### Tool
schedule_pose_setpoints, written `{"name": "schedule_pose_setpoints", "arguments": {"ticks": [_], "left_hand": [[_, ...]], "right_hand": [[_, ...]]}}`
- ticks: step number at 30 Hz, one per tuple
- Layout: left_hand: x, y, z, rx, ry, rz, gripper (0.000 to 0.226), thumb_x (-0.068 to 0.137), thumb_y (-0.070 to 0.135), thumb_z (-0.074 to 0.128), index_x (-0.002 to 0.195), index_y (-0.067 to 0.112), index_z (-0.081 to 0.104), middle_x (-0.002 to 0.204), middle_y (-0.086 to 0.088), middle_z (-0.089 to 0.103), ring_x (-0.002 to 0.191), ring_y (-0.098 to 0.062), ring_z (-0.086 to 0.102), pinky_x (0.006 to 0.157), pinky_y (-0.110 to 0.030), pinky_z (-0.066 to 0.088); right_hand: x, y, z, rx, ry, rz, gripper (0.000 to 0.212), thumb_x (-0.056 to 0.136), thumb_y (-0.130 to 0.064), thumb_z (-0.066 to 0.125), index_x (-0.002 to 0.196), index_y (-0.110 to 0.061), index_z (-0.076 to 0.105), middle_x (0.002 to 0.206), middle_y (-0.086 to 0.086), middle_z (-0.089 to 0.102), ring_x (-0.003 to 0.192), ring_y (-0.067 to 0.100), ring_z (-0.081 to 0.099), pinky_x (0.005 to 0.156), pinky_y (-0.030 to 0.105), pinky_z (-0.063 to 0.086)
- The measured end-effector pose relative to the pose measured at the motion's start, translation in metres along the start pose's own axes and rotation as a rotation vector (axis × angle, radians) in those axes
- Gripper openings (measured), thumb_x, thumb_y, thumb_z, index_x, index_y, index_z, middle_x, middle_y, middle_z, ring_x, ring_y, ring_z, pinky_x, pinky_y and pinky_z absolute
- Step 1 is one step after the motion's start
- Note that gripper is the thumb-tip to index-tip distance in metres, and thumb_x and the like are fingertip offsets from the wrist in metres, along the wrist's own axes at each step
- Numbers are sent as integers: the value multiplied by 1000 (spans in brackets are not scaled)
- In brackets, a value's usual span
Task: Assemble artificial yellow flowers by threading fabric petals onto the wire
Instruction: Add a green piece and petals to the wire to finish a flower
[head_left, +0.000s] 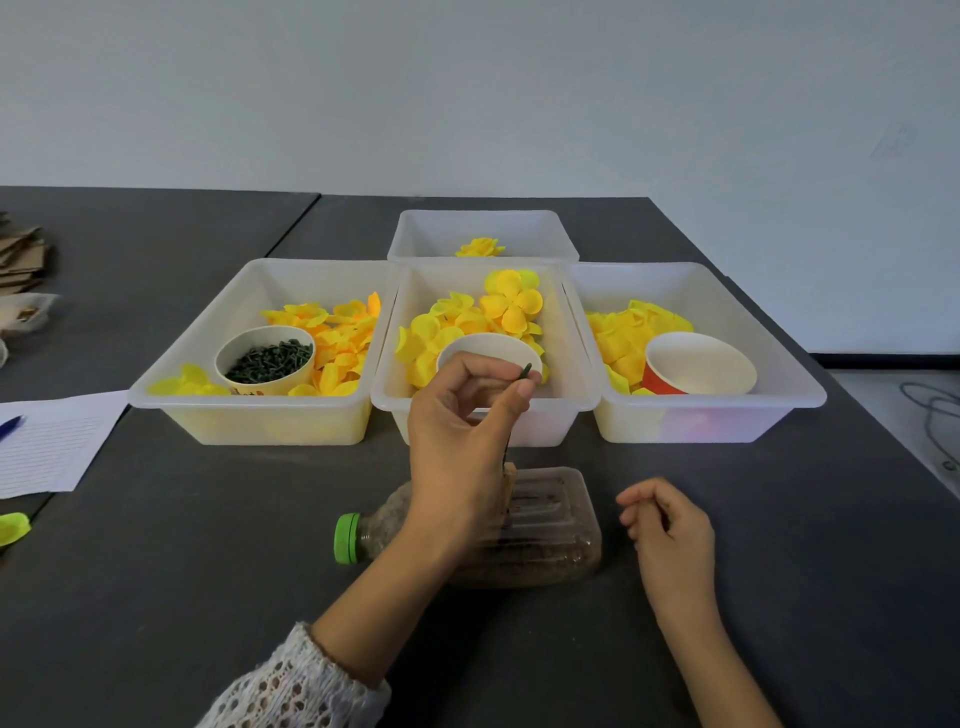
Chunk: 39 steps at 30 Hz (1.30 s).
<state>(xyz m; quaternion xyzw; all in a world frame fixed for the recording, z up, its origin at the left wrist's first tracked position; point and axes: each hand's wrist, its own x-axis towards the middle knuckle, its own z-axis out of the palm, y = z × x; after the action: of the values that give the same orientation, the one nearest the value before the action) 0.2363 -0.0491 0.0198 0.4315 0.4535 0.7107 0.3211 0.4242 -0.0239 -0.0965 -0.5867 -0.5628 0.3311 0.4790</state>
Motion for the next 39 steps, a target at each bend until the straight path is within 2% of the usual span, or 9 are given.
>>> {"name": "schedule_pose_setpoints", "arguments": {"ticks": [8,14,16,20,23,29,35,37,39], "left_hand": [[4,-2,-4,86,-33,25,13,82,11,78,84,20,68,82,-11,73,83,-30,70,82,-54,56],[7,-1,-6,144,-59,40,12,83,11,78,86,18,69,77,-6,73,80,-24,71,78,-54,56],[6,-1,-7,164,-65,40,12,83,12,78,86,19,68,77,-5,73,80,-22,72,78,-50,58],[4,-4,-11,205,-80,23,11,84,14,77,88,16,67,77,-4,74,80,-19,71,71,-26,56],[4,-5,-14,284,-100,-13,9,84,14,76,85,14,67,79,-2,73,80,-20,70,69,-25,54],[-2,-13,-42,570,-339,-119,10,85,20,73,80,23,64,91,13,70,92,2,64,87,-39,54],[35,2,-67,488,-589,-80,3,90,14,69,87,16,70,99,4,73,101,-12,66,93,-31,52],[62,8,-82,434,-487,-31,9,94,10,63,88,10,70,96,0,74,98,-16,68,87,-23,52],[94,8,-100,573,-274,78,16,96,10,60,84,17,69,88,9,73,89,-10,67,78,-19,50]], "right_hand": [[0,-1,1,-4,9,8,31,92,1,47,77,-21,65,73,0,62,69,12,59,65,27,45],[0,-1,1,-20,13,17,32,92,0,47,76,-22,65,72,0,62,69,11,59,65,27,45],[0,-1,1,-20,12,25,32,92,0,47,76,-22,64,73,0,62,69,11,60,65,27,45],[-1,-2,0,-20,8,24,31,92,-1,47,77,-22,64,74,-1,62,70,11,60,65,26,44],[-1,-2,0,-21,2,23,30,92,-1,47,78,-21,65,74,-1,62,71,13,60,65,27,45],[1,-3,1,-34,8,20,31,92,0,46,77,-20,65,74,1,63,72,17,60,65,28,44],[0,-2,1,-43,9,39,31,93,-2,47,77,-21,65,74,0,63,73,18,61,66,30,45],[1,-1,1,-51,4,47,30,92,-2,47,77,-21,65,75,1,63,74,18,61,66,31,46],[1,-1,2,-57,5,54,30,92,-2,47,77,-21,65,75,2,63,74,19,61,66,31,45]]}}
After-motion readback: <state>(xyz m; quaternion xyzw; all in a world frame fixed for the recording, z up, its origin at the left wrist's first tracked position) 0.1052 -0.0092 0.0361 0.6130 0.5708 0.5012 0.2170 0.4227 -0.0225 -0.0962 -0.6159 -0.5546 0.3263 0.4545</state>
